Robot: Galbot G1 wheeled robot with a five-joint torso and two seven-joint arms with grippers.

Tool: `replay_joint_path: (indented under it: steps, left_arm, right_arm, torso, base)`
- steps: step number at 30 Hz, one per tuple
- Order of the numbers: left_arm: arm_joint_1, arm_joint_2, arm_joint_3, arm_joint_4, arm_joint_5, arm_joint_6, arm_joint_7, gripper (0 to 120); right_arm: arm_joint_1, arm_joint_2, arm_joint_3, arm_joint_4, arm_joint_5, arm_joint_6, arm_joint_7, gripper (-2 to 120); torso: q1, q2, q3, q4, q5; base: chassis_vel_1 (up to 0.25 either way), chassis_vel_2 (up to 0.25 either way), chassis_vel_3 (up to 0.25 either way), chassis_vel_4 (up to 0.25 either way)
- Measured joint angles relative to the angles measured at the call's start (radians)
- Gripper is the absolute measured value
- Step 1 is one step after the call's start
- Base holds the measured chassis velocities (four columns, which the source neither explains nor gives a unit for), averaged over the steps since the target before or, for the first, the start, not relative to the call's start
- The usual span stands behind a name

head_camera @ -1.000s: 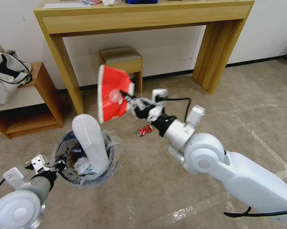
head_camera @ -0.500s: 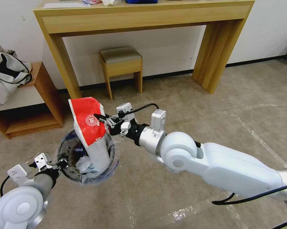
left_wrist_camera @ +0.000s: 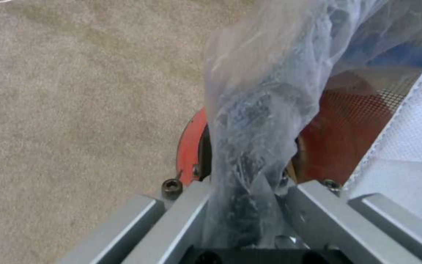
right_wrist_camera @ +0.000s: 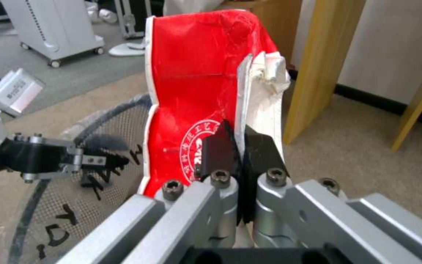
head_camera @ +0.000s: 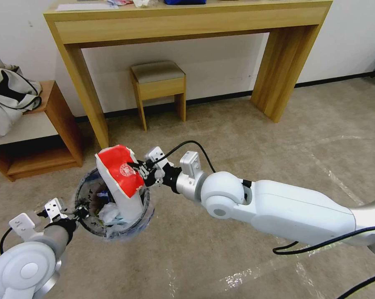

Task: Pick up the trash bin and place the garbage on the floor into it.

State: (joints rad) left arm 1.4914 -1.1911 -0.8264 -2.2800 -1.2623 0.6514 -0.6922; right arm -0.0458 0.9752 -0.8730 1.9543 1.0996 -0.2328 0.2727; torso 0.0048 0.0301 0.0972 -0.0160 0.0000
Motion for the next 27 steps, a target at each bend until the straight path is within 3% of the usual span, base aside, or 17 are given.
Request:
replay_joint_path:
  steps: [27]
  left_arm:
    - [-0.028, -0.016, -0.001, 0.002, -0.008, 0.0, 0.0, 0]
  right_arm:
    - [0.06, 0.159, -0.19, -0.106, -0.023, -0.002, 0.012, 0]
  torso:
    - [0.0, 0.0, 0.0, 0.0, 0.0]
  base:
    - [0.0, 0.0, 0.0, 0.0]
